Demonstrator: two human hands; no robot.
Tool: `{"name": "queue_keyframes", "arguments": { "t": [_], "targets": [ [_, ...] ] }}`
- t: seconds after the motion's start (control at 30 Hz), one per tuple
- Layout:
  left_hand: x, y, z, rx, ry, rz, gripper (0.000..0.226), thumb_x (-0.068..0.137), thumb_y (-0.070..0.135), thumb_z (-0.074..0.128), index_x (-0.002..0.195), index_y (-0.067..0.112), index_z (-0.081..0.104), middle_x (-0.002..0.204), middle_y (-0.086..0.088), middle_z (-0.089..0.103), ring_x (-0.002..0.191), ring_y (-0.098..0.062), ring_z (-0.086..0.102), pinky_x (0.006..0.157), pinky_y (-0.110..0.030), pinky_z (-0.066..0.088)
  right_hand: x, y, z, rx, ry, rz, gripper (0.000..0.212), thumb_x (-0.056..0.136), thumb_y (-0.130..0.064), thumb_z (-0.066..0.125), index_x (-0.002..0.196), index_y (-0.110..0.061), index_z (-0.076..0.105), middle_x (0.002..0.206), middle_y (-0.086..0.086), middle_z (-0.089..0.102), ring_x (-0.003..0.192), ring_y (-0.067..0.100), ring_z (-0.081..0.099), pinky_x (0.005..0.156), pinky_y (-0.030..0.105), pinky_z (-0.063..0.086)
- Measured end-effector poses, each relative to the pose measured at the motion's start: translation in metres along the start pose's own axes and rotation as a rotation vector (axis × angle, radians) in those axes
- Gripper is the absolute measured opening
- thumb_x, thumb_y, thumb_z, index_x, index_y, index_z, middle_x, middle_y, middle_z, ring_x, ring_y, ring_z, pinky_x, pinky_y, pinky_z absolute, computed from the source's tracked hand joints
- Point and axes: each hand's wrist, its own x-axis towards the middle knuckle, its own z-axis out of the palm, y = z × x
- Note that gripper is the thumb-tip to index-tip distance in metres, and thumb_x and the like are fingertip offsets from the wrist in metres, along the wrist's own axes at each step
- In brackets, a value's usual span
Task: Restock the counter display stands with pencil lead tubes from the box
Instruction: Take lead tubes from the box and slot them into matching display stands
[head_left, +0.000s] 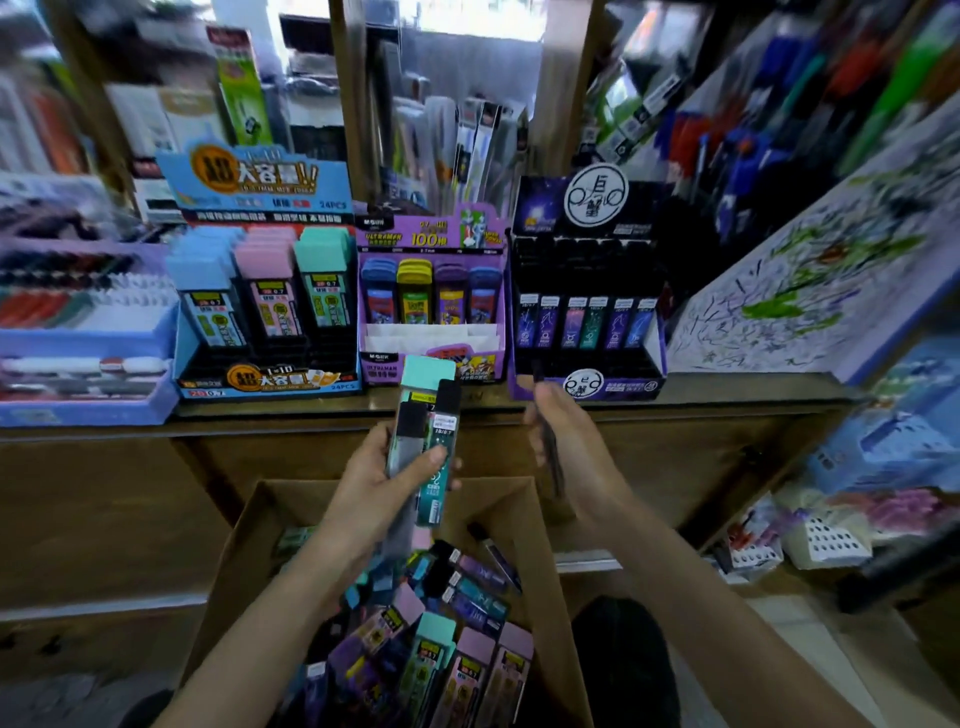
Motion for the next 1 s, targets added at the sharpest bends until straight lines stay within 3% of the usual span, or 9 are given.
{"name": "queue_keyframes", "arguments": {
  "t": [0.07, 0.17, 0.27, 0.4, 0.53, 0.63, 0.77, 0.87, 1.0],
  "targets": [
    [0.008, 0.009, 0.002, -0.015, -0.007, 0.023, 0.036, 0.075, 0.025, 0.065, 0.109, 0.019, 0.054, 0.092, -0.004, 0.074, 0.078, -0.019, 0.072, 0.058, -0.023, 0.055, 0.007, -0.010, -0.007, 0.111, -0.037, -0.006, 0.032, 0.101, -0.036, 0.029, 0.090, -0.020, 0.055, 0.068, -0.003, 0.047, 0.055, 0.007, 0.040, 0.055, 0.019, 0.036],
    [0.020, 0.019, 0.004, -0.028, -0.018, 0.069, 0.038, 0.076, 0.025, 0.066, 0.112, 0.017, 0.055, 0.094, -0.008, 0.073, 0.080, -0.023, 0.071, 0.061, -0.024, 0.055, 0.020, -0.021, -0.014, 0.328, -0.110, -0.025, 0.036, 0.103, -0.032, 0.024, 0.102, -0.008, 0.051, 0.068, 0.002, 0.054, 0.046, 0.007, 0.038, 0.045, 0.020, 0.035],
    [0.030, 0.026, 0.003, -0.029, -0.027, 0.106, 0.039, 0.077, 0.024, 0.065, 0.113, 0.015, 0.054, 0.094, -0.009, 0.073, 0.080, -0.024, 0.071, 0.064, -0.024, 0.055, 0.030, -0.028, -0.015, 0.275, -0.073, -0.131, 0.031, 0.103, -0.030, 0.023, 0.101, -0.006, 0.042, 0.067, 0.007, 0.062, 0.042, 0.011, 0.044, 0.041, 0.021, 0.039],
    [0.038, 0.030, -0.002, -0.028, -0.031, 0.115, 0.041, 0.075, 0.028, 0.065, 0.113, 0.018, 0.054, 0.094, -0.009, 0.073, 0.079, -0.024, 0.071, 0.063, -0.024, 0.055, 0.038, -0.033, -0.017, 0.217, 0.012, -0.244, 0.027, 0.102, -0.028, 0.028, 0.095, -0.012, 0.048, 0.073, 0.005, 0.068, 0.054, 0.014, 0.060, 0.050, 0.021, 0.049],
    [0.042, 0.032, -0.008, -0.039, -0.033, 0.113, 0.043, 0.074, 0.028, 0.066, 0.114, 0.017, 0.054, 0.094, -0.010, 0.073, 0.080, -0.025, 0.071, 0.063, -0.025, 0.055, 0.047, -0.034, -0.020, 0.164, 0.074, -0.208, 0.031, 0.102, -0.037, 0.027, 0.107, -0.020, 0.052, 0.070, 0.000, 0.063, 0.047, 0.008, 0.045, 0.046, 0.019, 0.040],
    [0.045, 0.033, -0.010, -0.046, -0.033, 0.105, 0.041, 0.075, 0.026, 0.065, 0.113, 0.017, 0.054, 0.093, -0.010, 0.073, 0.079, -0.025, 0.071, 0.061, -0.024, 0.055, 0.053, -0.033, -0.021, 0.120, 0.101, -0.196, 0.035, 0.102, -0.036, 0.027, 0.115, -0.026, 0.057, 0.072, -0.006, 0.058, 0.056, 0.004, 0.046, 0.057, 0.017, 0.039],
    [0.046, 0.036, -0.012, -0.032, -0.029, 0.115, 0.042, 0.074, 0.028, 0.066, 0.113, 0.018, 0.054, 0.094, -0.008, 0.073, 0.080, -0.024, 0.071, 0.062, -0.024, 0.055, 0.062, -0.045, -0.025, 0.117, 0.153, -0.304, 0.015, 0.098, -0.028, 0.044, 0.103, -0.033, 0.058, 0.085, -0.018, 0.064, 0.082, -0.001, 0.060, 0.077, 0.019, 0.047],
    [0.046, 0.037, -0.014, -0.028, -0.021, 0.130, 0.041, 0.073, 0.029, 0.066, 0.112, 0.020, 0.054, 0.095, -0.008, 0.073, 0.081, -0.023, 0.071, 0.063, -0.023, 0.055, 0.071, -0.058, -0.033, -0.059, 0.164, -0.433, 0.014, 0.093, -0.021, 0.056, 0.099, -0.034, 0.058, 0.094, -0.015, 0.066, 0.090, -0.004, 0.062, 0.077, 0.010, 0.047],
    [0.044, 0.037, -0.016, -0.048, -0.016, 0.131, 0.039, 0.075, 0.025, 0.066, 0.112, 0.020, 0.054, 0.095, -0.009, 0.073, 0.080, -0.025, 0.071, 0.063, -0.023, 0.055, 0.084, -0.058, -0.042, -0.213, 0.161, -0.423, 0.020, 0.090, -0.013, 0.061, 0.090, -0.033, 0.059, 0.095, -0.008, 0.064, 0.088, 0.006, 0.063, 0.077, 0.021, 0.053]
  ]
}}
